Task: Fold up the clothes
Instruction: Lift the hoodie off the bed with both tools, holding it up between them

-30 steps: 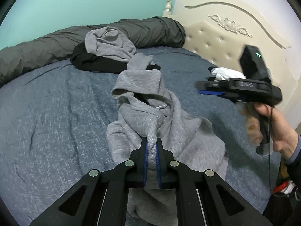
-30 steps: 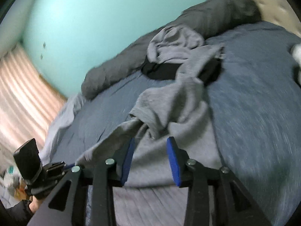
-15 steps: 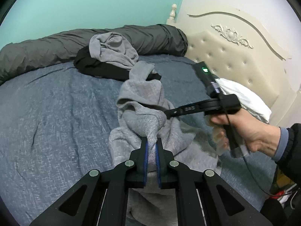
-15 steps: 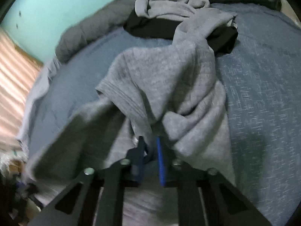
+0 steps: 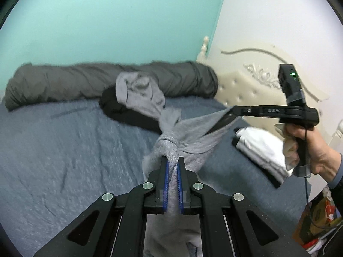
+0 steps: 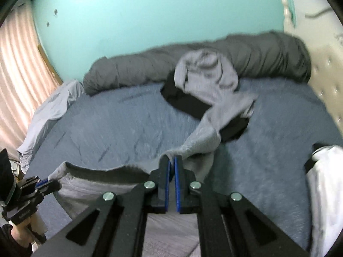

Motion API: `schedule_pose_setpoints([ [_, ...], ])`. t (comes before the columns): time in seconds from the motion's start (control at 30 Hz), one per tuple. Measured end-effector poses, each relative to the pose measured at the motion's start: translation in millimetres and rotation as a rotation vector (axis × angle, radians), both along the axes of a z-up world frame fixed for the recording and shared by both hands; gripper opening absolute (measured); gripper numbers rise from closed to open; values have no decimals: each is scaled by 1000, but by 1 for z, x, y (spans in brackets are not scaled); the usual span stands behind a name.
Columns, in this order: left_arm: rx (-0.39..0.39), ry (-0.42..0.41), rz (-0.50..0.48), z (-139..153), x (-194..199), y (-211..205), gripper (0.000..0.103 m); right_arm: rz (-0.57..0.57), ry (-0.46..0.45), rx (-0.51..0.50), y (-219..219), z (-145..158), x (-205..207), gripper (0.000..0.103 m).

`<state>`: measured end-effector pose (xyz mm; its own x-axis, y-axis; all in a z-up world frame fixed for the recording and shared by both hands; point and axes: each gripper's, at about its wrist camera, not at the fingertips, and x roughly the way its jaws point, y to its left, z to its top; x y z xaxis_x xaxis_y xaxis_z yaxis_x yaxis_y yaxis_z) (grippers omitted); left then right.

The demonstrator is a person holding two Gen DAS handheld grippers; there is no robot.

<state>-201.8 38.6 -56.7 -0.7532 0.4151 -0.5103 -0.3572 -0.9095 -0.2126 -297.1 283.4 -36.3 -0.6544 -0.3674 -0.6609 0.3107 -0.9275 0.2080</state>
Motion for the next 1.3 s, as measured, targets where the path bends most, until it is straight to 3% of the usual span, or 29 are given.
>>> schedule_pose_setpoints([
  [0.27, -2, 133, 28, 106, 44, -6, 7, 13, 170, 3, -12, 120, 60, 3],
  [0.67, -48, 343, 82, 254, 124, -16, 7, 39, 378, -65, -29, 269, 145, 3],
  [1.0, -100, 462, 123, 338, 187, -33, 7, 86, 481, -92, -47, 340, 203, 3],
  [1.3, -107, 505, 140, 356, 230, -55, 7, 149, 520, -107, -67, 366, 246, 3],
])
